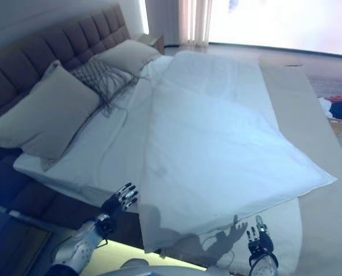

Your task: Make the bed neatly

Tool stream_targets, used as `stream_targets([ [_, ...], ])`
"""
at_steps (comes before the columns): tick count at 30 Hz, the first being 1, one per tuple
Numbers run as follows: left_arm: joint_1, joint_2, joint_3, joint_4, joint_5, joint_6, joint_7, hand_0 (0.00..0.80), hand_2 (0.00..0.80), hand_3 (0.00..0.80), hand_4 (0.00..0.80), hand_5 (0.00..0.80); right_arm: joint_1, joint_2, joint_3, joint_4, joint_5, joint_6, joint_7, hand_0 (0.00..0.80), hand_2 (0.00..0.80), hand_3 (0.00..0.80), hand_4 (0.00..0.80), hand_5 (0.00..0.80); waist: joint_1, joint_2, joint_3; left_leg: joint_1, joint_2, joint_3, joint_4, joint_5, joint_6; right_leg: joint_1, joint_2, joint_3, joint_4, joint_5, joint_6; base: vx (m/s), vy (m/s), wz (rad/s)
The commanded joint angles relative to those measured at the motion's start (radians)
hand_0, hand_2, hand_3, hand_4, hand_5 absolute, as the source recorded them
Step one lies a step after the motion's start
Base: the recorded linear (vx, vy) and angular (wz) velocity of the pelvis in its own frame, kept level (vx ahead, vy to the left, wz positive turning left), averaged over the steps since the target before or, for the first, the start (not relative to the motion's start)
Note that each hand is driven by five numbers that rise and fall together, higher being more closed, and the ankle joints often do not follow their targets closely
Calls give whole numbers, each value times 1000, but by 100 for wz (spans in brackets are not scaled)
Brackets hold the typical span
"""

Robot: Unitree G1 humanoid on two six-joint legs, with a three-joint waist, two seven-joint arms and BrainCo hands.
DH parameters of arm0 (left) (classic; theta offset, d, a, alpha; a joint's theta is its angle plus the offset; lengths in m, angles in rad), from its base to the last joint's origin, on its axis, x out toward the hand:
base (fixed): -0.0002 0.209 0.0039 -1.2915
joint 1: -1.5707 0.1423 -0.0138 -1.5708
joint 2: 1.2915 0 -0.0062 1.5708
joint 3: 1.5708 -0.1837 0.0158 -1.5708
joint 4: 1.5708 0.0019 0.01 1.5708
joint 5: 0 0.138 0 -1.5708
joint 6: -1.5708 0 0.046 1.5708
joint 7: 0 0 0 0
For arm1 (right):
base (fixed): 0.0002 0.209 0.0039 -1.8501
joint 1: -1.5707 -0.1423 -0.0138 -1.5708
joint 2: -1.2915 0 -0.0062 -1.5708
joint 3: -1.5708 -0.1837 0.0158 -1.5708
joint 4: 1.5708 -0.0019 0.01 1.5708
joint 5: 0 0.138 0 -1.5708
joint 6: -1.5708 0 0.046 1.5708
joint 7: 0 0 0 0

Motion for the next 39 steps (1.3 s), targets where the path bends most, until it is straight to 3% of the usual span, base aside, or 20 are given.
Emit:
stream_targets([
  [1, 7, 61, 65, -146, 10, 17, -12, 0, 0, 0, 0, 0, -15, 67, -47, -54, 11, -48, -21, 0, 0, 0, 0, 0, 35, -74, 48, 8, 18, 42, 51, -69, 28, 40, -59, -9, -349, 443, 124, 148, -135, 49],
  [5, 54, 44, 58, -203, -1, 55, 1, 0, 0, 0, 0, 0, 37, 51, -71, -83, -21, -31, -13, 0, 0, 0, 0, 0, 13, -63, 48, 31, 49, 61, 124, -99, 13, 63, -60, -33, -319, 400, 123, 122, -78, 60],
  [6, 66, 43, 56, -224, -10, 63, 6, 0, 0, 0, 0, 0, 44, 42, -69, -99, -37, -30, -14, 0, 0, 0, 0, 0, 15, -65, 58, 10, 54, 48, 189, -122, 9, 66, -67, -33, -313, 400, 118, 114, -19, 35],
  [8, 91, 31, 33, -211, -21, 31, 4, 0, 0, 0, 0, 0, 41, 22, -64, -114, -23, -22, -12, 0, 0, 0, 0, 0, 22, -42, 69, -6, 68, -1, 141, -73, -4, 65, -60, -13, -303, 399, 118, 46, 72, 12],
  [10, 34, 58, 6, -192, -42, -6, -19, 0, 0, 0, 0, 0, -12, 11, -45, -118, 38, -64, 9, 0, 0, 0, 0, 0, 24, -27, 104, -66, 63, -21, 142, -71, 4, -23, -106, -3, -225, 385, 119, -241, 120, 1],
  [12, -84, 86, -33, -156, -61, -49, -21, 0, 0, 0, 0, 0, -111, -10, -42, -82, 101, -99, 4, 0, 0, 0, 0, 0, 27, -22, 150, -205, 66, -25, 266, -119, 13, -191, -198, 20, -67, 372, 119, -453, 99, 6],
  [17, -166, 112, -60, -203, -87, -31, 78, 0, 0, 0, 0, 0, -199, -12, -36, -35, 132, -87, 24, 0, 0, 0, 0, 0, 45, -18, 205, -347, 73, -60, 425, -172, 21, -297, -252, 63, 40, 358, 126, -87, -25, 8],
  [23, -158, 116, -64, -208, -77, -27, 95, 0, 0, 0, 0, 0, -204, -21, -40, -60, 186, -77, 76, 0, 0, 0, 0, 0, 47, -3, 226, -409, 90, -68, 470, -171, 11, -341, -270, 82, 70, 353, 134, 39, -45, -2],
  [27, -138, 101, -71, -209, -72, -35, 104, 0, 0, 0, 0, 0, -198, -35, -55, -90, 158, -64, 16, 0, 0, 0, 0, 0, 40, 8, 234, -422, 95, -74, 475, -168, 7, -365, -274, 99, 95, 335, 133, 29, -5, 2],
  [30, -92, 92, -64, -226, -60, -44, 110, 0, 0, 0, 0, 0, -146, -15, -32, -171, 148, -112, 54, 0, 0, 0, 0, 0, 31, 5, 235, -428, 102, -76, 471, -168, 1, -386, -270, 117, 107, 323, 135, 48, -34, -3],
  [34, -44, 70, -53, -217, -48, -88, 89, 0, 0, 0, 0, 0, -77, -5, -44, -272, 180, -145, 11, 0, 0, 0, 0, 0, 7, 10, 236, -442, 116, -71, 462, -155, -11, -424, -266, 148, 121, 313, 138, -6, 23, -8],
  [39, -77, 69, -68, -182, -74, -139, 94, 0, 0, 0, 0, 0, -89, -32, -75, -226, 202, -171, -10, 0, 0, 0, 0, 0, -17, 23, 257, -483, 124, -68, 466, -149, -18, -471, -258, 177, 118, 317, 136, -98, 26, -6],
])
